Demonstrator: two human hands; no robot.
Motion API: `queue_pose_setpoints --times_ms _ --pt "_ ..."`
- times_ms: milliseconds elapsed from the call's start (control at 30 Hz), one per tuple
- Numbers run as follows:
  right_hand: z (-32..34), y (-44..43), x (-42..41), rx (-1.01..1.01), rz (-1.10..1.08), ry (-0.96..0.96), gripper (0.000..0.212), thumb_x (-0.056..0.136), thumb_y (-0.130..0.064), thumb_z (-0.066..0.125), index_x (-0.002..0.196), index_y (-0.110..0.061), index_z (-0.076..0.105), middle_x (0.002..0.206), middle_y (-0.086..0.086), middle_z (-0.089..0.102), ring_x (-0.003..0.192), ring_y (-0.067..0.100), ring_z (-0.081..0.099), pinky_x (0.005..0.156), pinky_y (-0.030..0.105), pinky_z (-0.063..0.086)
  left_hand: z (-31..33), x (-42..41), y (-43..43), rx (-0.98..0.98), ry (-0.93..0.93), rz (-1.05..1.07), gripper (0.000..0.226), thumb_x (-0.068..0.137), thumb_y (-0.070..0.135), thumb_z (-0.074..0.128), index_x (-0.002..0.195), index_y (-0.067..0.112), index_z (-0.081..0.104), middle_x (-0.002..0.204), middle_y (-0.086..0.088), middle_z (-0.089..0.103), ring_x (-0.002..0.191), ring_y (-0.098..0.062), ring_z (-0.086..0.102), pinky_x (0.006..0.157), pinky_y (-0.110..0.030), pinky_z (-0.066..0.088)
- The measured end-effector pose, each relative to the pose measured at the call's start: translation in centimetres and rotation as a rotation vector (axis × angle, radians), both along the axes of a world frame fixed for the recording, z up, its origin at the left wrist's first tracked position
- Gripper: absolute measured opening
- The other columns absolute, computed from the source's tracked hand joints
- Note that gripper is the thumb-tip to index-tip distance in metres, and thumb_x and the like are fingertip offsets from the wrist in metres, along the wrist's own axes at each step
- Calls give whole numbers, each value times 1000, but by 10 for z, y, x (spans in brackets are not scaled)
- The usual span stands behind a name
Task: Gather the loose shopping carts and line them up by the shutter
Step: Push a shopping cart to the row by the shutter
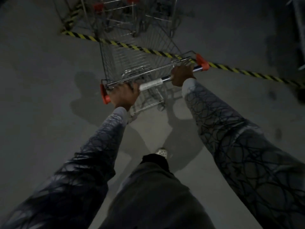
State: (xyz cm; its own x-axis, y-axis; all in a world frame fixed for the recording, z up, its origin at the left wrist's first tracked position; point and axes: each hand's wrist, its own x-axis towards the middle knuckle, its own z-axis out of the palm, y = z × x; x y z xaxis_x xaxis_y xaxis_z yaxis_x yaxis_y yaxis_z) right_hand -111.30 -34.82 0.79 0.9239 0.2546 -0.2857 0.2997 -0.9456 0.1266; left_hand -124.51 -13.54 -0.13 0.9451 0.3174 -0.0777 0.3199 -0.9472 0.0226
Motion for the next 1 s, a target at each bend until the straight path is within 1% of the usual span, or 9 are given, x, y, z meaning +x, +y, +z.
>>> queue_pose_setpoints --times_ms 67,200,300,367,567,733,800,900,1000 --pt "5 -30 33 -11 -6 31 41 93 -26 61 130 -12 56 133 14 60 128 38 52 117 63 17 6 30 -33 8 31 -85 51 103 47 28 124 15 61 107 -24 68 98 -44 64 87 -47 44" --pt "18 -85 85 -50 -50 17 38 92 -32 65 125 -15 61 129 11 65 124 34 58 118 57 18 5 89 -93 43 60 -83 71 91 48 4 129 19 57 105 -21 70 92 -42 66 80 -47 45" --pt "14 -127 130 -57 -21 -36 35 91 -32 62 121 -15 62 126 10 66 120 34 60 117 54 22 10 124 -137 139 2 -144 52 96 35 21 125 15 60 92 -25 69 80 -44 66 69 -43 48" --pt "8 -156 167 -59 7 -49 37 90 -34 62 121 -14 61 124 10 66 119 33 60 116 54 22 11 153 -168 150 43 -175 38 102 30 33 132 18 53 101 -24 68 88 -44 65 75 -43 47" --pt "-2 -232 276 -27 76 -41 38 88 -36 63 119 -14 63 120 9 67 115 34 62 117 59 19 -7 251 -251 115 -2 -1 50 101 43 22 119 15 60 97 -20 69 85 -39 66 64 -38 33" --pt "6 -300 349 58 233 6 37 80 -42 66 111 -22 70 117 7 70 112 32 64 100 45 41 -10 314 -311 150 14 -30 47 101 36 19 131 20 52 101 -21 68 90 -42 64 65 -39 30" --pt "8 -323 372 135 237 9 34 80 -41 66 107 -21 73 111 9 72 106 33 66 94 40 45 -5 338 -332 171 35 -30 53 97 38 13 128 21 53 98 -20 68 88 -41 64 64 -39 31" --pt "10 -352 399 164 219 -24 37 79 -39 69 110 -19 72 108 11 72 105 34 66 98 38 42 0 370 -366 219 5 54 38 95 30 34 107 16 67 76 -21 66 68 -38 65 67 -40 46" --pt "4 -381 423 167 202 -72 37 78 -39 69 107 -17 71 105 11 72 101 33 68 95 38 43 15 405 -393 -51 -27 243 47 98 41 43 91 5 72 80 -21 69 80 -37 68 82 -45 51"
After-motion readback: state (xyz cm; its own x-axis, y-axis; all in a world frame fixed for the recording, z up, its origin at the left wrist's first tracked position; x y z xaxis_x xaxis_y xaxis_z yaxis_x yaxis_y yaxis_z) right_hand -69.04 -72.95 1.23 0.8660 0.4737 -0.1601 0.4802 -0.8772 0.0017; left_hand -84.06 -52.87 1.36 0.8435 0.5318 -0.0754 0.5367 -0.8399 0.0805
